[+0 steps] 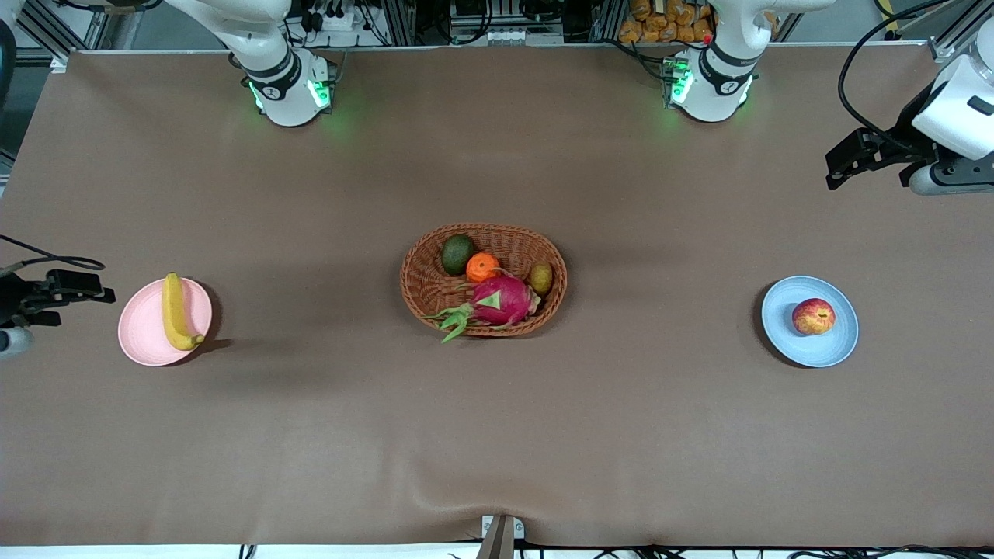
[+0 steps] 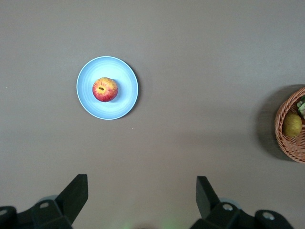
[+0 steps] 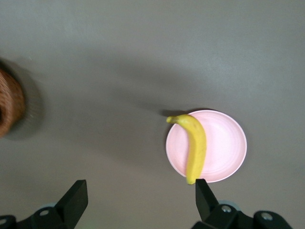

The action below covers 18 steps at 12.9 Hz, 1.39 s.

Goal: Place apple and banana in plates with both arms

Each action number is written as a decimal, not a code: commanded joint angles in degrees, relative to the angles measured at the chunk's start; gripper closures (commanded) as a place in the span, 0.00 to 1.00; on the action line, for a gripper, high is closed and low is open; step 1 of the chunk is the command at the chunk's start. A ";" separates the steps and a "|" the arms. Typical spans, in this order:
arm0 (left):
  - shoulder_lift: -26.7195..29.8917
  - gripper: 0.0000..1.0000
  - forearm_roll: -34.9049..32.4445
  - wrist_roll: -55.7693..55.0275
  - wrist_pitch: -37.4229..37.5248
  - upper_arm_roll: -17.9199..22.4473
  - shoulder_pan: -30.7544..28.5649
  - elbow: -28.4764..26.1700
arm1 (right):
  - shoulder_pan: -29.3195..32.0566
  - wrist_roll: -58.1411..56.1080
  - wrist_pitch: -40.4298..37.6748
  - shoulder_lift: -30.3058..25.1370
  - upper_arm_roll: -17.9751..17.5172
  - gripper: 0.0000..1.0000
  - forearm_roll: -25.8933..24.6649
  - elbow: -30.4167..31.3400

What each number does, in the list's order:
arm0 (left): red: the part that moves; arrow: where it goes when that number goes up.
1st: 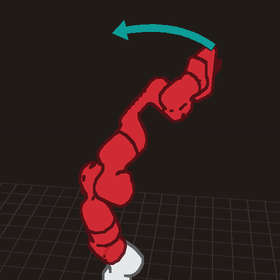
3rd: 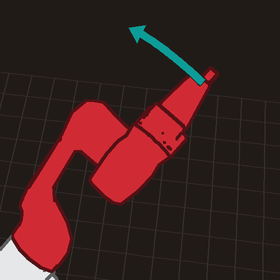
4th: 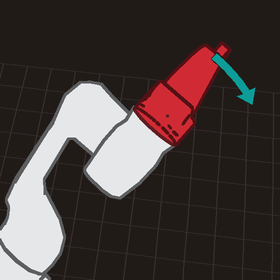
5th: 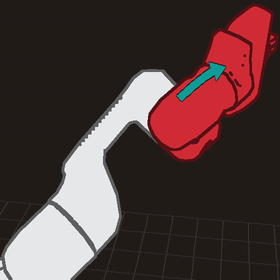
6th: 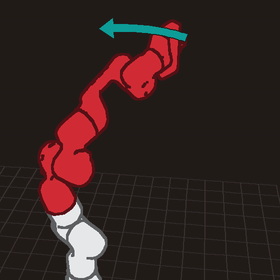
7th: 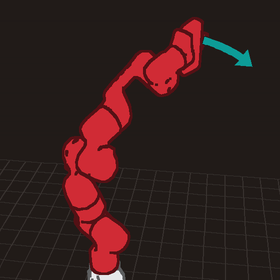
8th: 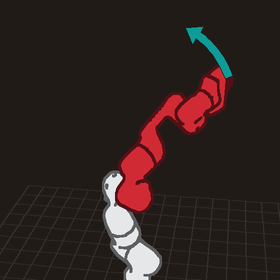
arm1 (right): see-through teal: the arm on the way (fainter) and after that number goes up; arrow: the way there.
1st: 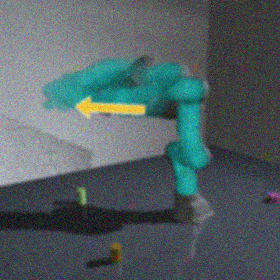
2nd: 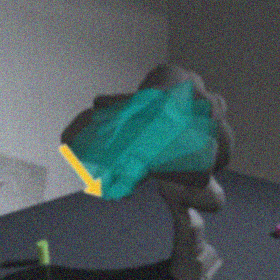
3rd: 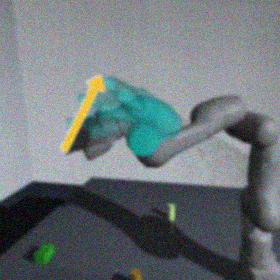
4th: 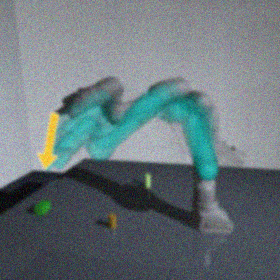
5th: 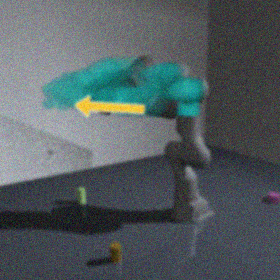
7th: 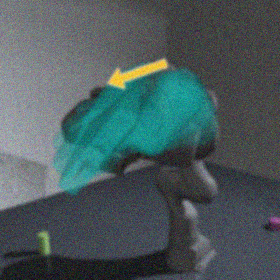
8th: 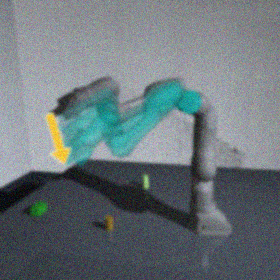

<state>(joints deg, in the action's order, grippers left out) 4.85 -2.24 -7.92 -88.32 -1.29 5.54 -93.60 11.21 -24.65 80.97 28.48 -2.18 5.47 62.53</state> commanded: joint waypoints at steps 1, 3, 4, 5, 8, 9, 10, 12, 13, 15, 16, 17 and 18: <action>0.77 0.00 1.18 0.10 -0.10 0.15 -0.09 -0.01 | -1.70 16.13 -3.88 -4.90 -0.28 0.00 1.91 -0.04; 0.77 0.00 1.18 0.19 -0.10 0.24 -0.18 -0.01 | -4.34 24.63 -4.77 -9.03 -0.02 0.00 0.78 0.75; 0.77 0.00 1.18 0.10 -0.10 0.24 -0.18 -0.01 | -5.49 25.08 -4.68 -10.36 -0.01 0.00 -1.23 1.62; 1.12 0.00 1.18 0.19 0.25 0.24 -0.18 -0.01 | -6.54 25.26 -4.68 -11.76 0.07 0.00 -3.08 2.42; 1.48 0.00 1.18 0.19 1.48 0.32 -0.26 -0.10 | -7.16 25.44 0.91 -19.92 0.60 0.00 -3.19 13.27; 1.65 0.00 1.18 0.19 2.01 0.41 -0.26 -0.01 | -7.69 25.44 4.51 -23.87 1.47 0.00 -3.10 19.41; 2.00 0.00 1.18 0.28 2.62 0.59 -0.26 -0.01 | -10.48 25.26 6.98 -27.04 4.00 0.00 -3.45 23.65; 2.00 0.00 1.18 0.45 2.89 0.68 -0.44 0.43 | -16.46 24.74 6.92 -28.56 11.64 0.00 -3.89 25.54; 2.00 0.00 1.18 0.45 2.81 0.68 -0.61 0.52 | -16.83 24.65 7.01 -28.56 11.94 0.00 -3.98 25.63; 1.57 0.00 1.18 0.45 2.98 0.68 -0.70 1.31 | -15.70 24.21 7.01 -28.22 11.24 0.00 -3.89 25.28; 1.48 0.00 1.18 0.45 3.24 0.68 -0.70 1.40 | -13.08 23.77 6.92 -28.13 8.63 0.00 -3.80 25.19; 1.39 0.00 1.18 0.45 3.33 0.68 -0.70 1.75 | -10.53 23.59 7.35 -28.56 5.38 0.00 -3.89 25.71; 1.21 0.00 1.18 0.45 3.68 0.68 -0.70 2.18 | -10.07 23.59 7.71 -28.56 5.00 0.00 -3.89 25.80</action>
<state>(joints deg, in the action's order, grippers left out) 6.09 -2.24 -7.92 -86.26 -0.64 5.21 -92.93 -1.55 -0.47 87.50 1.50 5.83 2.25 86.48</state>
